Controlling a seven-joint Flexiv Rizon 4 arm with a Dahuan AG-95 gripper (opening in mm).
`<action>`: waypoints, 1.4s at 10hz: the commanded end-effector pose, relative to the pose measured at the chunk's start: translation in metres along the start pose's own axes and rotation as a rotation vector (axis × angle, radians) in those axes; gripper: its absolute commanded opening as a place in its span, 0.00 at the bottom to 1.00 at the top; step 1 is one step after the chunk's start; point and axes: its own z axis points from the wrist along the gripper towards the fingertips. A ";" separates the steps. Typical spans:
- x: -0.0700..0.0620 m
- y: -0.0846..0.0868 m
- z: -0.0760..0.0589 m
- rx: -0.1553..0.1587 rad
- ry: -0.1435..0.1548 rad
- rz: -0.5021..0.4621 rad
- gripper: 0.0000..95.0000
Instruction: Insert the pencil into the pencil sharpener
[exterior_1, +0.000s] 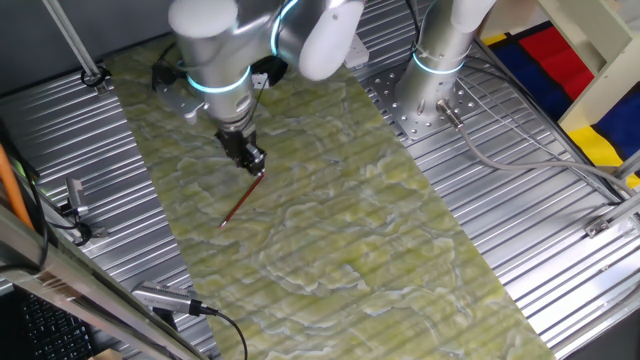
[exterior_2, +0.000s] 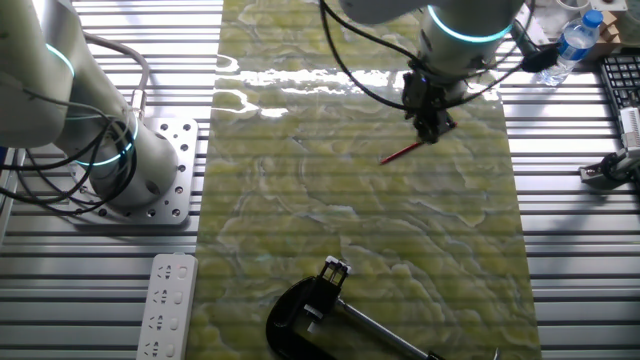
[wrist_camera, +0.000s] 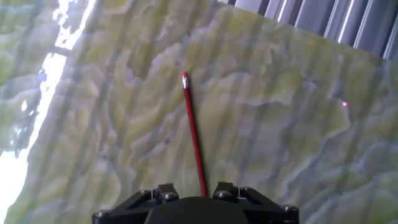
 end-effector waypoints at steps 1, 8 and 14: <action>-0.007 0.001 0.016 0.004 0.000 -0.008 0.60; -0.020 0.007 0.062 0.034 -0.007 -0.079 0.40; -0.021 0.008 0.068 0.043 -0.011 -0.096 0.40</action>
